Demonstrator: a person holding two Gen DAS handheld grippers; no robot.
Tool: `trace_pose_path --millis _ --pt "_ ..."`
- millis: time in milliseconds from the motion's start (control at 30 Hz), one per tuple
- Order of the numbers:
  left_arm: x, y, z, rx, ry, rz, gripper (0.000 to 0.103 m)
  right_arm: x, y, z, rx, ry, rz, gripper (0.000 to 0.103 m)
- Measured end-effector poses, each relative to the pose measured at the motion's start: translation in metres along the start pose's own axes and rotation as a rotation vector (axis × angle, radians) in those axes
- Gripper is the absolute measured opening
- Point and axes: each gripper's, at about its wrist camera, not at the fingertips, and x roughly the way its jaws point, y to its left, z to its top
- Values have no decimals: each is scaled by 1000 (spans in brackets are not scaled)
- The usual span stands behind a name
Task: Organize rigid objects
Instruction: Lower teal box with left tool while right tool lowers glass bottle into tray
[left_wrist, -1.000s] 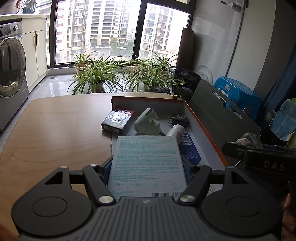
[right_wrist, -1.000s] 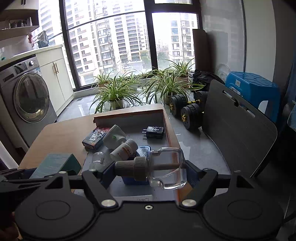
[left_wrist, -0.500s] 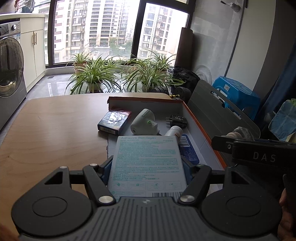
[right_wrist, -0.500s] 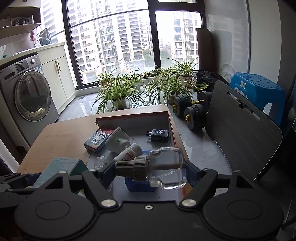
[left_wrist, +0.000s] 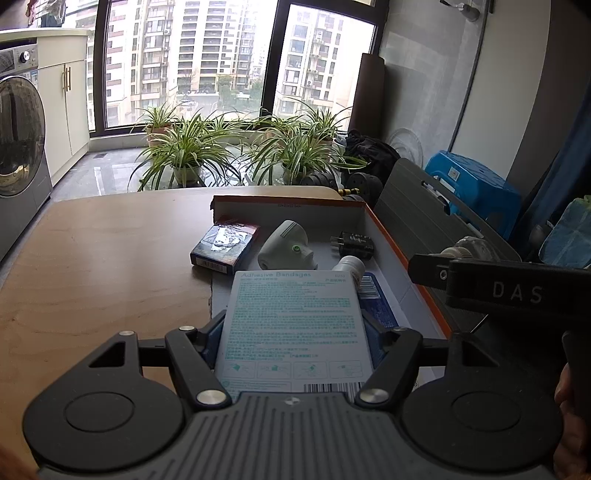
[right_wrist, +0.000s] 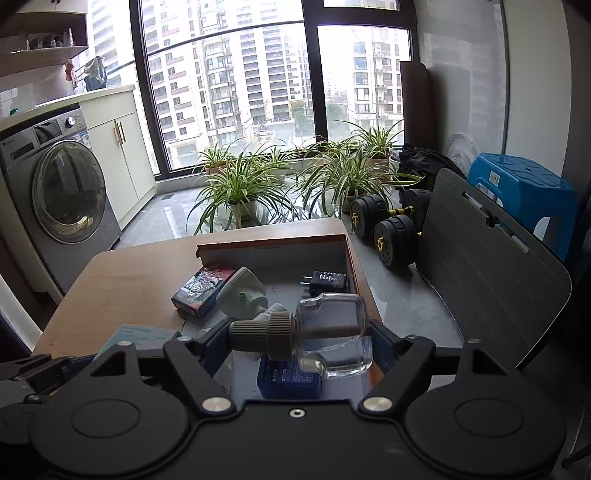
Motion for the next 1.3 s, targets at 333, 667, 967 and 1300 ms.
trace_pose_path --millis 333,667,967,1300 --pt "7 -4 3 11 7 -8 72 2 0 1 0 1 -2 92" --pt "9 -5 4 11 9 -8 72 11 2 9 -4 7 5 93" --pt "19 -4 5 11 23 -10 72 21 2 14 -6 19 5 92" --pt "24 -6 6 22 28 -17 72 25 2 15 -7 23 6 93"
